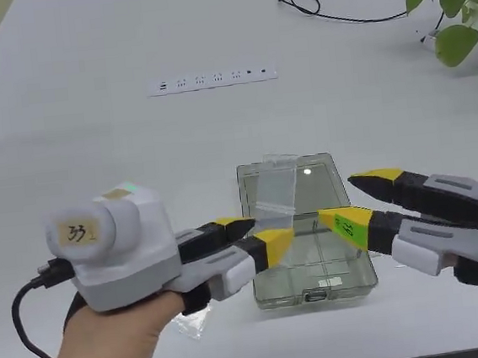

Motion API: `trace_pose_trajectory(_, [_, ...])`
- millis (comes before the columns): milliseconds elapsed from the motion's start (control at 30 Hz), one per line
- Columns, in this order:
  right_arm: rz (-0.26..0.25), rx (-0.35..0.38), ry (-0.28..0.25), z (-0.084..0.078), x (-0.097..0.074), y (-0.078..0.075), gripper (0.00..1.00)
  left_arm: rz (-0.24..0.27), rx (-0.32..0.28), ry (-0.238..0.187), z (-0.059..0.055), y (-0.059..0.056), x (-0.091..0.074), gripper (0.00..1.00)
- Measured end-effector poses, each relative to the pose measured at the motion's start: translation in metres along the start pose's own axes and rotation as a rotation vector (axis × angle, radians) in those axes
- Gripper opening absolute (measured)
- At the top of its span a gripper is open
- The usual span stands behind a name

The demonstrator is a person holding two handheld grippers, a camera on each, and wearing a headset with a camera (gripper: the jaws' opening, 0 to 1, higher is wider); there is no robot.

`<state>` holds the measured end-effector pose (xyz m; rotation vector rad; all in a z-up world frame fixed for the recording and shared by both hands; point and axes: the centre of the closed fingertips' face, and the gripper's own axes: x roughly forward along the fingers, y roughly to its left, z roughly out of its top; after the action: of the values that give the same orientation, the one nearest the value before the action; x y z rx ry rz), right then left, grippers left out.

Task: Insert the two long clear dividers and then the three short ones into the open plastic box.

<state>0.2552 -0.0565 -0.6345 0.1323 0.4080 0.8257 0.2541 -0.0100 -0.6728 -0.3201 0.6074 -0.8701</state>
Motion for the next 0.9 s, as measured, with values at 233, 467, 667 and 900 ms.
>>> trace_pose_trajectory(233, [0.001, 0.061, 0.016, -0.007, 0.01, 0.008, 0.21, -0.012, 0.057, 0.007, 0.002, -0.01, 0.005, 0.3])
trace_pose_trajectory(467, [-0.003, 0.1, 0.015, -0.009, 0.017, 0.01, 0.15, -0.01, 0.084, 0.011, 0.002, -0.011, 0.005, 0.3])
trace_pose_trajectory(667, [-0.008, 0.12, 0.023, -0.011, 0.02, 0.01, 0.12, -0.011, 0.091, 0.014, 0.002, -0.011, 0.005, 0.3])
trace_pose_trajectory(900, [-0.027, 0.151, 0.028, -0.012, 0.022, 0.012, 0.08, -0.004, 0.09, 0.014, 0.002, -0.01, 0.006, 0.3])
